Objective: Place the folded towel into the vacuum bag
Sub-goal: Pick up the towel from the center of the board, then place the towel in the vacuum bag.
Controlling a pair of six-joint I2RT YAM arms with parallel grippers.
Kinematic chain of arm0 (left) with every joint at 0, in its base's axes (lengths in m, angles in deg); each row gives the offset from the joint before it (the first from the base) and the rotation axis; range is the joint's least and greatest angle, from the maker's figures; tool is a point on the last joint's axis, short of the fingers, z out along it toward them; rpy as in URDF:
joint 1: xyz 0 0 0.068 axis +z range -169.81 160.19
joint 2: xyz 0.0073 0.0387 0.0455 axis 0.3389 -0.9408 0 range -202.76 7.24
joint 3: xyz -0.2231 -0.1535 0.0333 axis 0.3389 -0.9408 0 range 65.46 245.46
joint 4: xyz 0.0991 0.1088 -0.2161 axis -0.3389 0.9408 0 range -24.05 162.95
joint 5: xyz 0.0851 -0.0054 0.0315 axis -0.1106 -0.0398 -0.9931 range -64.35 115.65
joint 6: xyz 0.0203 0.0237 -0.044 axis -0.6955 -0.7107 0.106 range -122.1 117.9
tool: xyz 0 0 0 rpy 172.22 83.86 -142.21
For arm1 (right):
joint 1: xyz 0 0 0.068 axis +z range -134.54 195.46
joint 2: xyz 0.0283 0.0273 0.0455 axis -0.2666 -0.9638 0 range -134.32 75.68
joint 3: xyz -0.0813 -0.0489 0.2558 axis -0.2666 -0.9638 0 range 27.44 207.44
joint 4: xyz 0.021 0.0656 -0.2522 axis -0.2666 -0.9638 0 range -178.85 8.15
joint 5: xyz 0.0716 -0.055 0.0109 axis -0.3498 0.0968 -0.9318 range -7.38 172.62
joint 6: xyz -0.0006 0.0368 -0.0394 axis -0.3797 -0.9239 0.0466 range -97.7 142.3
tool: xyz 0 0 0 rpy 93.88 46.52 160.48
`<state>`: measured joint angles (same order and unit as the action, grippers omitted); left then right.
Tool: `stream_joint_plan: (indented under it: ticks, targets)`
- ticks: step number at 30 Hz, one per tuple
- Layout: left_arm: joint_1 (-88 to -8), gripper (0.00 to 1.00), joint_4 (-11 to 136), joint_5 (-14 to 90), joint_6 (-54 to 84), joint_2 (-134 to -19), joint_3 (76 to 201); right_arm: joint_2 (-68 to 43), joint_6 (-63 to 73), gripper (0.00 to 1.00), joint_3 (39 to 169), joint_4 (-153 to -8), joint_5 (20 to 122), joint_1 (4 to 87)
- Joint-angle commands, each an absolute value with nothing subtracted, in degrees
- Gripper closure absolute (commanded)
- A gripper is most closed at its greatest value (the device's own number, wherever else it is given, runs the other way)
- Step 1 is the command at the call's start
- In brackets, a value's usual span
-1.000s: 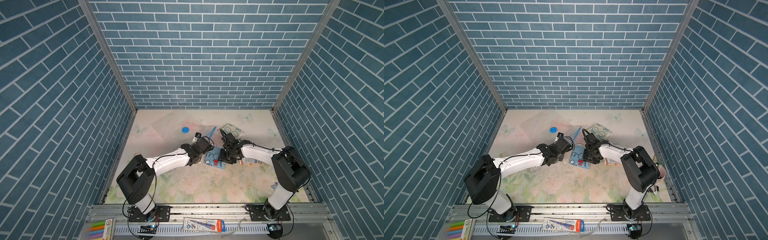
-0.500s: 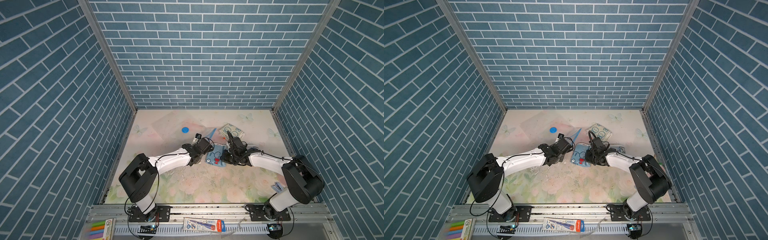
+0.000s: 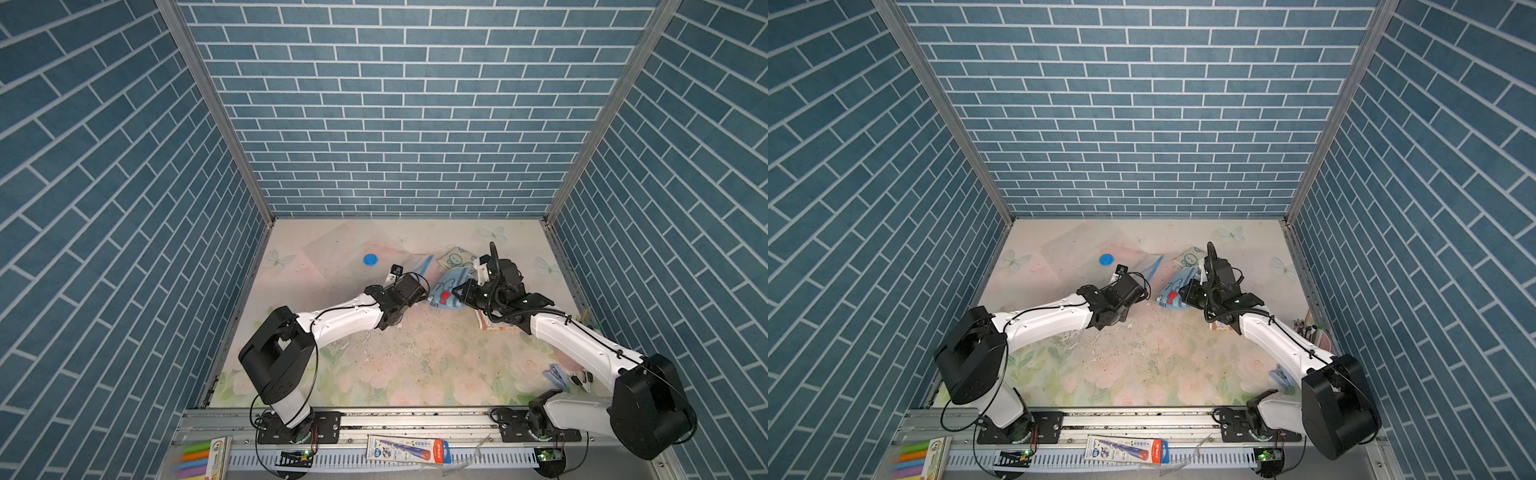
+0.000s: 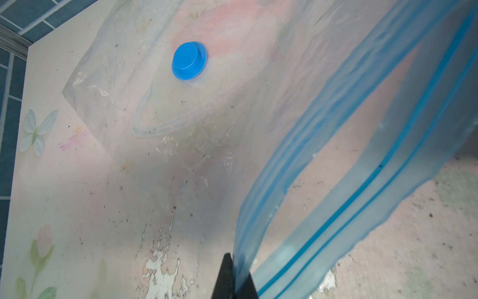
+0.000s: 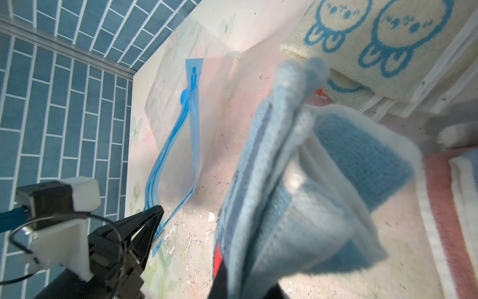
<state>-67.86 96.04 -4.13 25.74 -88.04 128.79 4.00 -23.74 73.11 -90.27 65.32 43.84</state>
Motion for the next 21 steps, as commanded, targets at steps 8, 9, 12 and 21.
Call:
stream_joint_plan:
  ticks: [8,9,12,21]
  targets:
    - [-65.79,1.00,91.30,2.35,23.92,-87.73,129.03,12.42,-23.49,1.00,75.49,-95.67,55.57,42.89]
    - [-65.58,1.00,90.54,3.24,23.50,-87.52,128.86,12.78,-23.33,1.00,75.14,-94.58,54.75,42.93]
    - [-65.17,1.00,88.95,5.10,22.60,-86.86,128.74,12.59,-22.04,1.00,74.55,-92.16,52.46,42.97]
    - [-64.41,1.00,86.89,7.38,20.89,-85.05,127.45,10.04,-17.35,1.00,75.06,-89.40,46.26,43.06]
